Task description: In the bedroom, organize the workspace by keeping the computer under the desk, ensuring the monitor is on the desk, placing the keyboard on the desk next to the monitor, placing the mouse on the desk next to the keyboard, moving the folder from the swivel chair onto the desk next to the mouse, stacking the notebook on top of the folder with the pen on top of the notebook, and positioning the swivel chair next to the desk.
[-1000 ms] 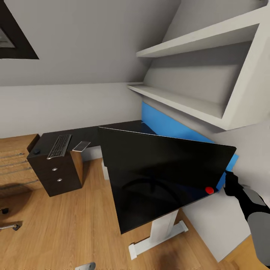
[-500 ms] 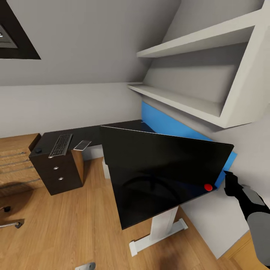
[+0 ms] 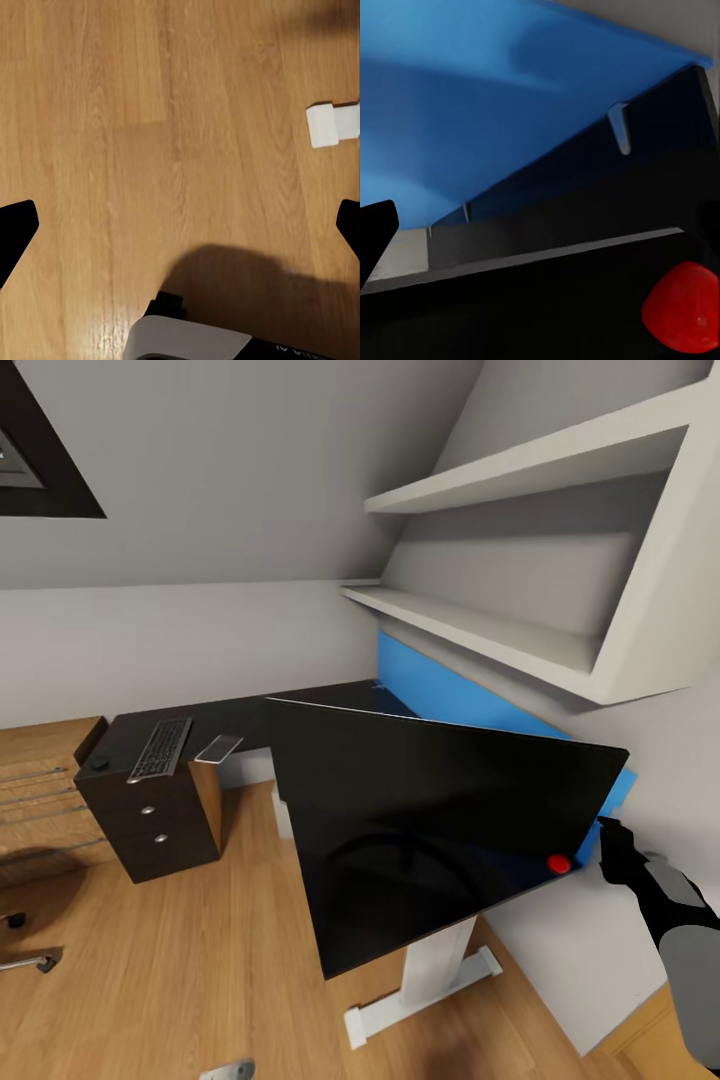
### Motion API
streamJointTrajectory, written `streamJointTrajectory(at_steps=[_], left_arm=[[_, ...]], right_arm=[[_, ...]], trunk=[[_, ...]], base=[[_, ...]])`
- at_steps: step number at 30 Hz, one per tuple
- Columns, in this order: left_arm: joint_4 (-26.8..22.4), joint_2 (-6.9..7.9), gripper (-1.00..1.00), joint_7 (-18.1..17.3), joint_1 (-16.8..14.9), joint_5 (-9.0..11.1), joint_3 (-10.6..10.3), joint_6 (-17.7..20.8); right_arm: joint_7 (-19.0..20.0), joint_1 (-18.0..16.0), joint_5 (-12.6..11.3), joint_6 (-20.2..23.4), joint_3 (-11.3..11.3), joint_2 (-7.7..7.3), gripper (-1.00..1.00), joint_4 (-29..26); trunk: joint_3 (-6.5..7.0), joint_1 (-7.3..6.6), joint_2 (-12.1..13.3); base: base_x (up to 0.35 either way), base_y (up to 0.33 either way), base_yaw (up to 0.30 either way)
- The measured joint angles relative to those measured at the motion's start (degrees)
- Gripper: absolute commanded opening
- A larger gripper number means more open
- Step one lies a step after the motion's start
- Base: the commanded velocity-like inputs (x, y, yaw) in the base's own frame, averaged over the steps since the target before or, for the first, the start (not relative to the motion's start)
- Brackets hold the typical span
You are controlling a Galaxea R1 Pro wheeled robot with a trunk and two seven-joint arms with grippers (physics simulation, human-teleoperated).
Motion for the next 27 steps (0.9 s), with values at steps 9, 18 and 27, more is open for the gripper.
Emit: streamJointTrajectory(at_steps=[9, 18, 27], left_arm=[[0.0, 0.0, 1.0, -0.01, 0.0, 0.0, 0.01, 0.01], [0.0, 0.0, 1.0, -0.01, 0.0, 0.01, 0.01, 0.02], [0.0, 0.0, 1.0, 0.0, 0.0, 0.01, 0.0, 0.02]], right_arm=[[0.08, -0.01, 0.12, -0.1, -0.26, 0.05, 1.0, -0.03], [0.02, 0.0, -0.16, -0.1, -0.28, 0.05, 1.0, 0.0], [-0.06, 0.0, -0.43, -0.99, -0.52, -0.18, 1.0, 0.0]], trunk=[[0.0, 0.02, 0.0], [0.0, 0.02, 0.01], [0.0, 0.02, 0.0]], base=[[0.069, 0.0, 0.0], [0.001, 0.0, 0.0], [0.0, -0.108, 0.0]])
